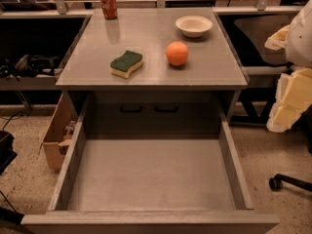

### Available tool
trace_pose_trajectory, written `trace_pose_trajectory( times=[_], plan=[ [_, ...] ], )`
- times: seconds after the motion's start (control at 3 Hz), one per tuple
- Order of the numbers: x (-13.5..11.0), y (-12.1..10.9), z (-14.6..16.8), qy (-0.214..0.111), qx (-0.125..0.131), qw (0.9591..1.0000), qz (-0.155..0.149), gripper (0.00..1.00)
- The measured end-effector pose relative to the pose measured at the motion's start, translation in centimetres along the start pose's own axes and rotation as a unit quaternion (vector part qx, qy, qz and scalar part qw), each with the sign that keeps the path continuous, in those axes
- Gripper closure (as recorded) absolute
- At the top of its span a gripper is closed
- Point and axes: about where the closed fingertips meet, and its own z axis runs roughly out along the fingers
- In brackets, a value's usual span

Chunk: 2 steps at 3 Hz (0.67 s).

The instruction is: Place orange into top drawer

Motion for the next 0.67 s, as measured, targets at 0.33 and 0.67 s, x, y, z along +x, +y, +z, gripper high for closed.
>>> trace_pose_trajectory(
  times=[0.33, 0.67],
  plan=[
    [0.0, 0.0, 0.0, 0.000, 0.000, 1.0000, 0.000, 0.00],
    [-1.8, -3.8, 0.9, -0.046, 0.024, 0.9986, -0.004, 0.00]
  ],
)
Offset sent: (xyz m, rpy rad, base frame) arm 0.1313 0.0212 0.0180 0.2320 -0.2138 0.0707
